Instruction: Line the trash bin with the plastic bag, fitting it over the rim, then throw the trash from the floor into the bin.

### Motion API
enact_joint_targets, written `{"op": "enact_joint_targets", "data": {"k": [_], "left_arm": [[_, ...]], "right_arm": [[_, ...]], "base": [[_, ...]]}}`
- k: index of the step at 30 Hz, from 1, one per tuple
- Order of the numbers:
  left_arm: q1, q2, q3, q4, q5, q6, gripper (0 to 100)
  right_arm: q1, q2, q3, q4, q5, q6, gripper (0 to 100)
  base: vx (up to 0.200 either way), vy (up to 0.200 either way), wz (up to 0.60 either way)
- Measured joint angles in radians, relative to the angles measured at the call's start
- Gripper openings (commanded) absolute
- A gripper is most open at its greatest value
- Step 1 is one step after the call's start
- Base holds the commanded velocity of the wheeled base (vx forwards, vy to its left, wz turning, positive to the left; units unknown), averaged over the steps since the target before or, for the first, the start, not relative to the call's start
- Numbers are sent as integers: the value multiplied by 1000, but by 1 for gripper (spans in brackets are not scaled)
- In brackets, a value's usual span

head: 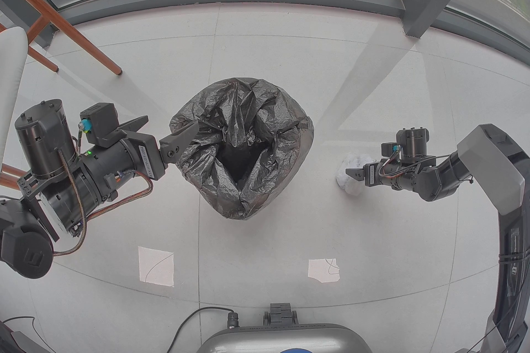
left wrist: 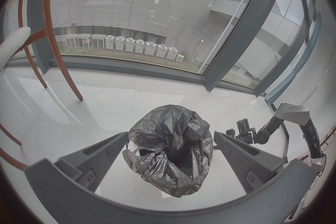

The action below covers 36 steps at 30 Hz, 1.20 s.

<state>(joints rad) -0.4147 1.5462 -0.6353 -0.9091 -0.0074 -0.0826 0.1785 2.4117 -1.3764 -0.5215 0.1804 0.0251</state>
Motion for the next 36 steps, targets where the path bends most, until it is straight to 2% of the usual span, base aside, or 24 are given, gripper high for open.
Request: {"op": "enact_joint_targets", "data": {"k": [5,6,18,23,28,33,36], "left_arm": [[2,1,-3,-7,1,0,100],[3,2,-3,-15,1,0,100],[5,18,3,-48,0,1,100],[14,19,5,-48,1,3,100],[60,16,-5,-48,3,24,100],[153,-2,-5,-48,5,49,100],[208,-29,16,-47,5,56,100]], "right_arm": [[2,36,-23,-16,0,0,100],[2,42,-32,-20,0,0,0],[-24,71,-89,-29,0,0,0],[-32,-6,-71,-10,0,2,0],[-34,-160,-53,68,5,5,0],[11,-332,-47,198,15,9,0],[99,-430,-40,260,17,12,0]], "base": [[0,0,0],[0,0,0],[0,0,0],[0,0,0],[0,0,0],[0,0,0],[0,0,0]]}}
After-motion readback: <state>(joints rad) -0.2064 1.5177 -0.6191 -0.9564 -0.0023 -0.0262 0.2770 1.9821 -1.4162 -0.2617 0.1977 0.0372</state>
